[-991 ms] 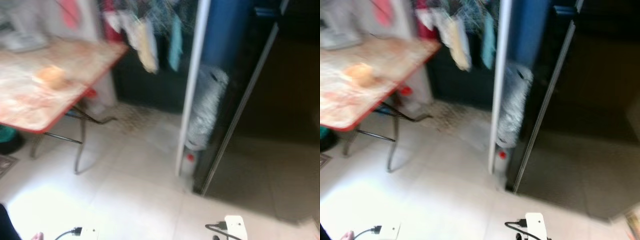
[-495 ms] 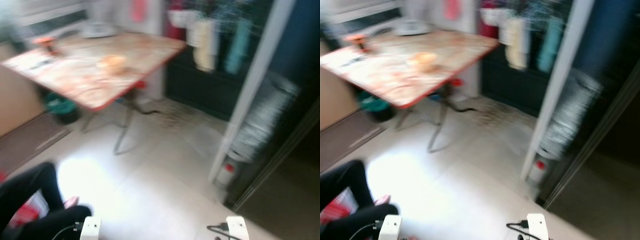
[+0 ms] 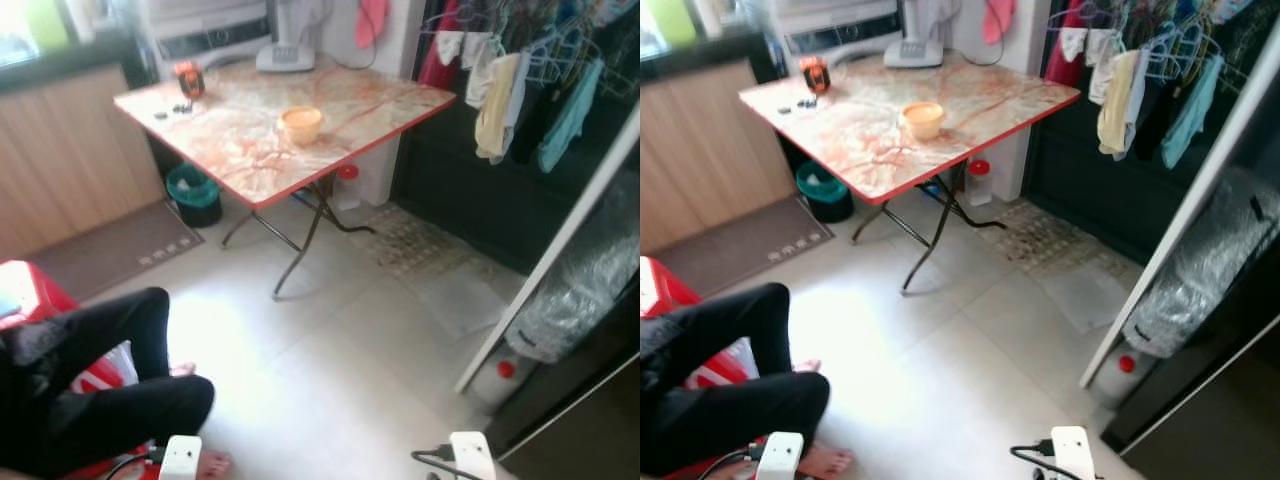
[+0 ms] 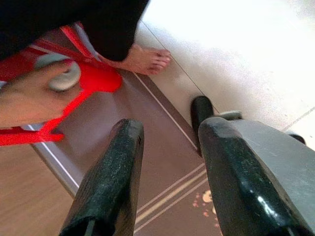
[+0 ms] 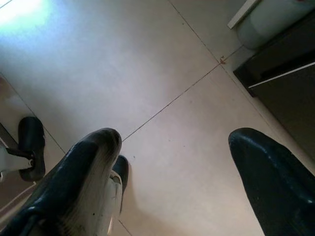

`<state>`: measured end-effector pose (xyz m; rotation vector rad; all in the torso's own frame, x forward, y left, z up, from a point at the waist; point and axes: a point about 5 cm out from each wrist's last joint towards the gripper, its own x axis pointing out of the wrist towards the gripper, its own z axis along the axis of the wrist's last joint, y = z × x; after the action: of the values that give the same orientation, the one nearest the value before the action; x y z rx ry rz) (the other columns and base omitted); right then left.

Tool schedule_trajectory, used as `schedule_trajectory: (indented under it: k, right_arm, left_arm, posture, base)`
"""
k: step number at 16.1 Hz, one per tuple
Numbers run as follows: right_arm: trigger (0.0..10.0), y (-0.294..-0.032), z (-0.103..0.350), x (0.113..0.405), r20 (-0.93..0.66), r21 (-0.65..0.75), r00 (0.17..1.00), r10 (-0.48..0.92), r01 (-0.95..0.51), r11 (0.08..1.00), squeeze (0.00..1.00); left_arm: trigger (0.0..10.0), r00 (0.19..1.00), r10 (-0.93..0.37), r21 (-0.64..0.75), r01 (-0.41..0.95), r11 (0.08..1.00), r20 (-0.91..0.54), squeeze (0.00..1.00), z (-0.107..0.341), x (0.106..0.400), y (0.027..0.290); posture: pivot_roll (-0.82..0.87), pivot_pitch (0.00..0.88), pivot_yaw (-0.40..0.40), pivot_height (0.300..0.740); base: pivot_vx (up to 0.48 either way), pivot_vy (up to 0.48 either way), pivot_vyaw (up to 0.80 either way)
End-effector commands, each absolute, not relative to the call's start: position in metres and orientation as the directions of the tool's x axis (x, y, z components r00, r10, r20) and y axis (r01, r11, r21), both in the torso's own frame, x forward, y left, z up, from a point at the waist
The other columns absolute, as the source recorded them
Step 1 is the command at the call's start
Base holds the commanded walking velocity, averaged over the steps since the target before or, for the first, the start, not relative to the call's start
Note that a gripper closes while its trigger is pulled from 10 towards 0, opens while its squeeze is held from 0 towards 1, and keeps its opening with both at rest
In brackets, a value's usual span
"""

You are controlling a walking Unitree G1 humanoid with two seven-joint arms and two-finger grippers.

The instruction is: Restocking fridge

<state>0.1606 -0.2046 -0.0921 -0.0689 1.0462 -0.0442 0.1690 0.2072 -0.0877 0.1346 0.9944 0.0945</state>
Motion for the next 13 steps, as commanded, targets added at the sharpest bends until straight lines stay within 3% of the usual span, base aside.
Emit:
schedule_trajectory:
  k: [1,13]
  right_arm:
    - [10.0,-0.2019,-0.0911,0.1641,-0.858,-0.064,0.511,-0.061,0.012,0.998,0.0]
    - [10.0,-0.2022,-0.0905,0.1656,-0.857,-0.062,0.511,-0.073,0.038,0.997,0.0]
  left_arm:
    - [10.0,0.541,0.149,0.177,0.0,0.984,-0.828,0.0,-0.0869,0.1697,0.2105]
    - [10.0,0.543,0.159,0.185,-0.007,0.983,-0.825,0.0,-0.0858,0.1721,0.2112]
  posture:
    - [-0.13,0.0,-0.016,0.74]
    - [-0.14,0.0,-0.011,0.74]
  base:
    - [0.337,0.0,0.0]
    - [0.37,0.0,0.0]
